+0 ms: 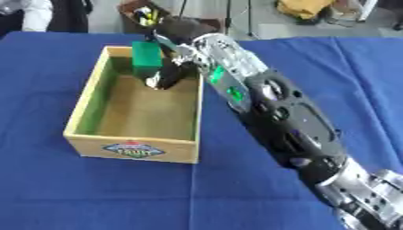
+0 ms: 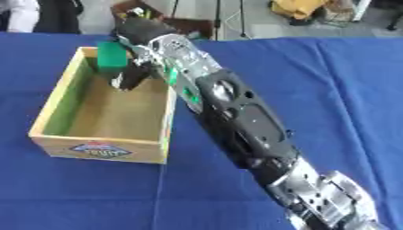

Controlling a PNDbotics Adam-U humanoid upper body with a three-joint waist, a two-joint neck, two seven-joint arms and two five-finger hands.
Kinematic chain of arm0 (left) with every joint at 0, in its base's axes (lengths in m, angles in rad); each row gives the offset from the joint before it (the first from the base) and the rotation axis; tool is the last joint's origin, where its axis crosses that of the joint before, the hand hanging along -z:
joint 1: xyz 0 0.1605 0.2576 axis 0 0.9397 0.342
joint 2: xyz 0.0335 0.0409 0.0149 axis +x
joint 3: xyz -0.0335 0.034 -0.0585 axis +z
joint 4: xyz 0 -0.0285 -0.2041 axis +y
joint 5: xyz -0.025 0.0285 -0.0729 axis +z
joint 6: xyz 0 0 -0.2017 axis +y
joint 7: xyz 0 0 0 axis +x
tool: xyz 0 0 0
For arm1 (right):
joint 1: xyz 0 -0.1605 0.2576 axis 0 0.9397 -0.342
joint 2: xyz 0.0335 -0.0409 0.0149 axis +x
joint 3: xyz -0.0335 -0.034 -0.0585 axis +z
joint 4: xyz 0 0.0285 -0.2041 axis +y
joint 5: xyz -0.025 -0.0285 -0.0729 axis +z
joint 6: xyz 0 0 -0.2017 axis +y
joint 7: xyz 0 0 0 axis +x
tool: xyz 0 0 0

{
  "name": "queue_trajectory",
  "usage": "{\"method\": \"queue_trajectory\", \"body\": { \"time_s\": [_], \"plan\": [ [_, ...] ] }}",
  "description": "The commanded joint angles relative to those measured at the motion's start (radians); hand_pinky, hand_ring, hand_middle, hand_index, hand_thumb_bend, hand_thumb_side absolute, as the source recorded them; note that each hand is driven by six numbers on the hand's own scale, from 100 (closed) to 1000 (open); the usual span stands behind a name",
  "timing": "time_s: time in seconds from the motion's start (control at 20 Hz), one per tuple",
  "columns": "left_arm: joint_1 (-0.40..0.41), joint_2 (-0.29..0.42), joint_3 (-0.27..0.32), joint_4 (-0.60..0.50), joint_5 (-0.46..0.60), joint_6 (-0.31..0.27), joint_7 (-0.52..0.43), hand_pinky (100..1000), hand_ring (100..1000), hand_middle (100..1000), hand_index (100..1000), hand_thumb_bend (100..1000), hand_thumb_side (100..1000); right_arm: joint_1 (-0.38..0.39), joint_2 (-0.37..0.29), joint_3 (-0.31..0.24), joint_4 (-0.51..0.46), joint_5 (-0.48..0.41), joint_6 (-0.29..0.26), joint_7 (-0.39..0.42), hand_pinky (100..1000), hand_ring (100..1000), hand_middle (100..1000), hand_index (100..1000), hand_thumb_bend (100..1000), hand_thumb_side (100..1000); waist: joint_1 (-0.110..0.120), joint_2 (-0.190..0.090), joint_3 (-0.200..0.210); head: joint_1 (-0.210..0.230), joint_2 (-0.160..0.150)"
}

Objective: Pick up objects on the table and place them in the box.

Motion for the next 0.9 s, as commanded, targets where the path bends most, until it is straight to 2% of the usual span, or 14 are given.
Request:
{"method": "queue_trajectory", "body": {
  "time_s": [0.05,0.2,0.35,0.55,0.6,0.65,0.8,0.9],
  "plan": [
    [-0.017,0.004,-0.003,-0.017,0.005,-0.006,0.004,548,714,869,825,100,957,-0.011,0.029,-0.007,0.037,0.047,0.015,-0.027,706,703,366,395,100,416,0.005,-0.018,0.005,-0.003,-0.013],
    [-0.018,0.004,-0.003,-0.017,0.005,-0.007,0.004,547,713,869,825,100,958,-0.002,0.044,-0.006,0.079,0.093,0.025,-0.045,700,705,375,398,100,408,0.005,-0.017,0.008,-0.006,-0.015],
    [-0.019,0.003,-0.004,-0.017,0.006,-0.006,0.004,547,713,870,825,100,958,0.002,0.054,-0.003,0.116,0.135,0.012,-0.058,702,715,386,403,100,410,0.004,-0.015,0.009,-0.006,-0.018],
    [-0.021,0.001,-0.004,-0.017,0.006,-0.005,0.003,546,712,871,825,100,958,0.010,0.074,-0.011,0.149,0.143,-0.005,-0.064,714,743,429,467,100,411,0.004,-0.013,0.010,-0.009,-0.025],
    [-0.020,0.001,-0.004,-0.017,0.007,-0.005,0.003,546,711,872,825,100,959,0.011,0.077,-0.011,0.152,0.141,-0.009,-0.065,732,779,500,612,100,441,0.004,-0.012,0.011,-0.009,-0.027],
    [-0.019,0.000,-0.004,-0.017,0.007,-0.004,0.003,546,711,872,825,100,960,0.012,0.079,-0.009,0.153,0.138,-0.014,-0.061,736,786,517,632,100,451,0.004,-0.012,0.011,-0.010,-0.027],
    [-0.019,-0.001,-0.004,-0.017,0.006,-0.003,0.002,546,711,872,825,100,960,0.010,0.081,-0.002,0.149,0.144,-0.027,-0.032,784,857,733,819,100,585,0.004,-0.011,0.012,-0.011,-0.029],
    [-0.019,0.000,-0.004,-0.017,0.006,-0.002,0.002,546,711,873,825,100,960,0.008,0.079,-0.001,0.139,0.158,-0.027,-0.015,808,893,802,878,122,718,0.003,-0.010,0.012,-0.010,-0.028]
  ]
}}
